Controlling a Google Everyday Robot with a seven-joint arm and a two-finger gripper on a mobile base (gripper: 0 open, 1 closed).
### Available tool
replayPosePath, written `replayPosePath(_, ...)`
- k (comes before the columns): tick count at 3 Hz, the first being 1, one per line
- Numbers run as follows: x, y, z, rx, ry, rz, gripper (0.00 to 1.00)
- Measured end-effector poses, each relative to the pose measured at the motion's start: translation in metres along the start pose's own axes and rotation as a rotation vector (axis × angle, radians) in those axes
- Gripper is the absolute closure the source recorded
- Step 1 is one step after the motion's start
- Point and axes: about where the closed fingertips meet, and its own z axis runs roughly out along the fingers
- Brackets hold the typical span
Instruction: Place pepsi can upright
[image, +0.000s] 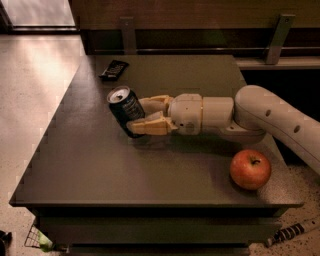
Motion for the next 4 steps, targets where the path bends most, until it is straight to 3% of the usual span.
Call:
replayPosePath(1, 0.015, -0.006, 0.004, -0.001, -0.002, 0.037, 1.00)
replayPosePath(2, 0.044, -0.009, -0.005, 0.032, -0.011, 0.103, 1.00)
replayPosePath(4, 0.041, -0.009, -0.005, 0.032, -0.011, 0.103, 0.54)
